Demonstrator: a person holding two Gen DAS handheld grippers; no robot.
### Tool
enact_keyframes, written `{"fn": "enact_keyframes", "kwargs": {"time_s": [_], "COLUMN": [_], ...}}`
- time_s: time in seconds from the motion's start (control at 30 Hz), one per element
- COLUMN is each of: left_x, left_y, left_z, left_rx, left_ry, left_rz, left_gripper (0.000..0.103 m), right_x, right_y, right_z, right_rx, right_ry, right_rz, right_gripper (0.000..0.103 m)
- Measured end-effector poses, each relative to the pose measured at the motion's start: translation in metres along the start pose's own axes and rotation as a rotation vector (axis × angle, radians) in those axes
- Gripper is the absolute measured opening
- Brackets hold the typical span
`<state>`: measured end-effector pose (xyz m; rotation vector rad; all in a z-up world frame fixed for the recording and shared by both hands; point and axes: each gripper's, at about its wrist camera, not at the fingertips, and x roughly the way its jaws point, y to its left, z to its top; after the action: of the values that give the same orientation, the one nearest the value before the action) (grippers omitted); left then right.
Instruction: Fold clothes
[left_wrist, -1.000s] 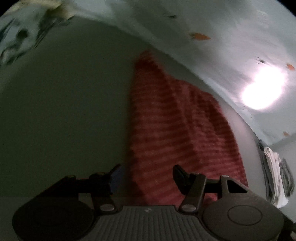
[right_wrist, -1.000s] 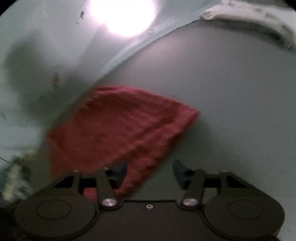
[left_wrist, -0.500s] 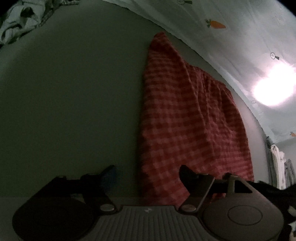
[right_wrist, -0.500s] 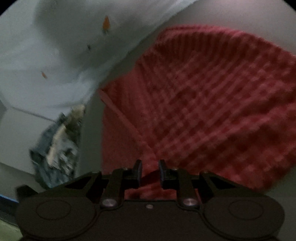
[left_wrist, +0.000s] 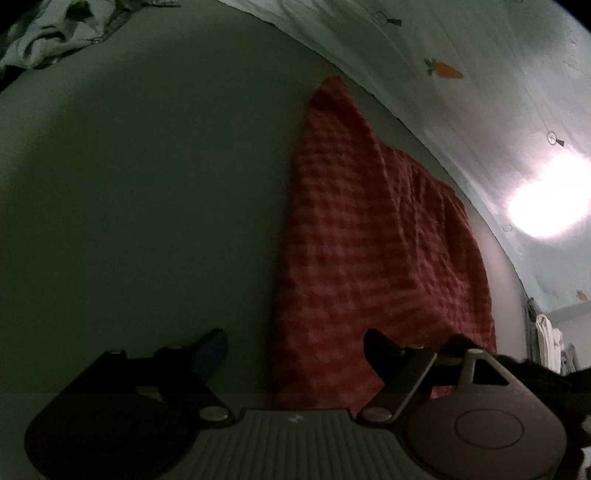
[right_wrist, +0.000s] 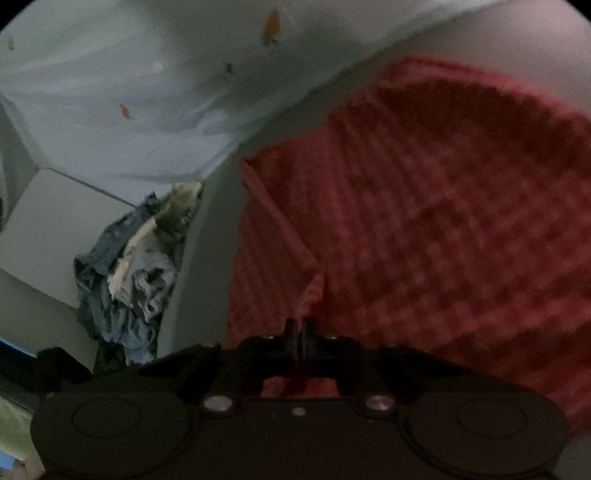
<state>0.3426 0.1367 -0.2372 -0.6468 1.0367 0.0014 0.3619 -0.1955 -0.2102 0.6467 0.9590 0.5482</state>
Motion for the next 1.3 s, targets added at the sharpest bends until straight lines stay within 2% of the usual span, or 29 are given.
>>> {"fn": "enact_keyframes", "kwargs": {"time_s": [0.17, 0.27, 0.37, 0.5, 0.63, 0.87, 1.1, 1.17, 1.23, 1.3], "left_x": [0.002, 0.004, 0.005, 0.008, 0.013, 0.020, 0.026, 0.025, 0.024, 0.023], "left_y": [-0.022, -0.040, -0.054, -0.073, -0.092, -0.123, -0.121, -0.114, -0.112, -0.114], "left_z": [-0.009, -0.017, -0.028, -0.042, -0.052, -0.058, -0.046, -0.044, -0.039, -0.032], "left_rx": [0.044, 0.101, 0.123, 0.131, 0.136, 0.228, 0.256, 0.263, 0.269, 0.277], "left_ry": [-0.037, -0.051, -0.054, -0.059, -0.063, -0.066, -0.046, -0.041, -0.045, -0.054], "left_rz": [0.099, 0.183, 0.206, 0.220, 0.217, 0.253, 0.313, 0.324, 0.330, 0.327], "left_gripper": [0.082, 0.082, 0.082, 0.082, 0.082, 0.082, 0.082, 0.082, 0.082, 0.082], "right_x": [-0.043, -0.073, -0.100, -0.123, -0.137, -0.165, -0.156, -0.154, -0.155, -0.155], "right_y": [-0.015, -0.036, -0.059, -0.089, -0.101, -0.129, -0.157, -0.153, -0.144, -0.134], "right_z": [0.013, 0.018, 0.017, 0.010, 0.006, 0.012, 0.010, 0.015, 0.020, 0.032], "right_rx": [0.018, 0.047, 0.062, 0.103, 0.039, 0.040, 0.063, 0.056, 0.008, -0.035], "right_ry": [-0.129, -0.197, -0.233, -0.236, -0.226, -0.260, -0.173, -0.168, -0.177, -0.196], "right_rz": [-0.023, -0.075, -0.151, -0.210, -0.254, -0.328, -0.406, -0.436, -0.478, -0.479], "right_gripper": [0.002, 0.002, 0.002, 0.002, 0.002, 0.002, 0.004, 0.012, 0.018, 0.020]}}
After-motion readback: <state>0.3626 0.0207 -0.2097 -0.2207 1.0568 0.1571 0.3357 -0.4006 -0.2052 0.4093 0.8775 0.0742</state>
